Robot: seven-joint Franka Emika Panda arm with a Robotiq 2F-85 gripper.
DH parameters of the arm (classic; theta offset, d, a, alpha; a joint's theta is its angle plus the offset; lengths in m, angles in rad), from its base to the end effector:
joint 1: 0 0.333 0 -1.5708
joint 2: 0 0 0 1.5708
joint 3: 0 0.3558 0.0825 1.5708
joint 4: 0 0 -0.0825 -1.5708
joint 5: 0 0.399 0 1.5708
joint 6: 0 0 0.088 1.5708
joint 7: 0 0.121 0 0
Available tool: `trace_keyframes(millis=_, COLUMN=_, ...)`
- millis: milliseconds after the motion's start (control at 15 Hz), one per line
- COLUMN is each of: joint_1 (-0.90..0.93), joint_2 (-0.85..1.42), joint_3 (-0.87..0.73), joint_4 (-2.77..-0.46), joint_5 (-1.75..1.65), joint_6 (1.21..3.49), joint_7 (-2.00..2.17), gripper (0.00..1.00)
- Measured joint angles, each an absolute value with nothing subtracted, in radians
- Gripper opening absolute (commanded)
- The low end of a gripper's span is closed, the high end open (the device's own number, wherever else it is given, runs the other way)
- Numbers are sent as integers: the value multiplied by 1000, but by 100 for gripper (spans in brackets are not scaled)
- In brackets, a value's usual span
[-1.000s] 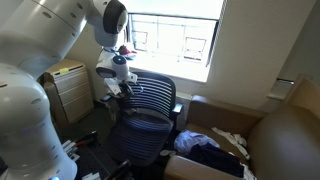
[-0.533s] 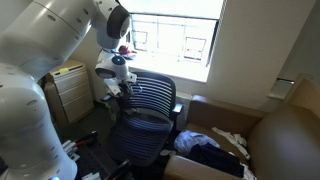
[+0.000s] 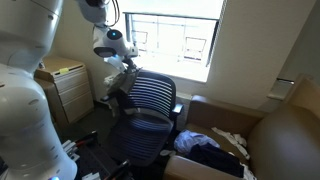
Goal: Pick up the brown clothing from the armrest and put it on the seat of the black chair
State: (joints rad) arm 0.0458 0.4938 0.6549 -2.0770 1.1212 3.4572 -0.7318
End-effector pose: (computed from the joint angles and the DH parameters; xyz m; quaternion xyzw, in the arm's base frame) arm 0.5594 0.2888 0.2954 -0.9272 -0.0145 -0.3255 0.1849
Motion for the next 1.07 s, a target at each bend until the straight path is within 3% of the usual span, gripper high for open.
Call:
trace_keyframes(millis=667, joint_1=90, joint_2=-79, joint_3=570, joint_4=-2085, joint_5=1160, joint_6=3459, joint_7=-578, gripper=1)
trace_keyframes(millis=1067, joint_1=-75, joint_2=-410, joint_3=576, joint_4=-2099, joint_5=1324, joint_6=3406, joint_7=-621, gripper=1)
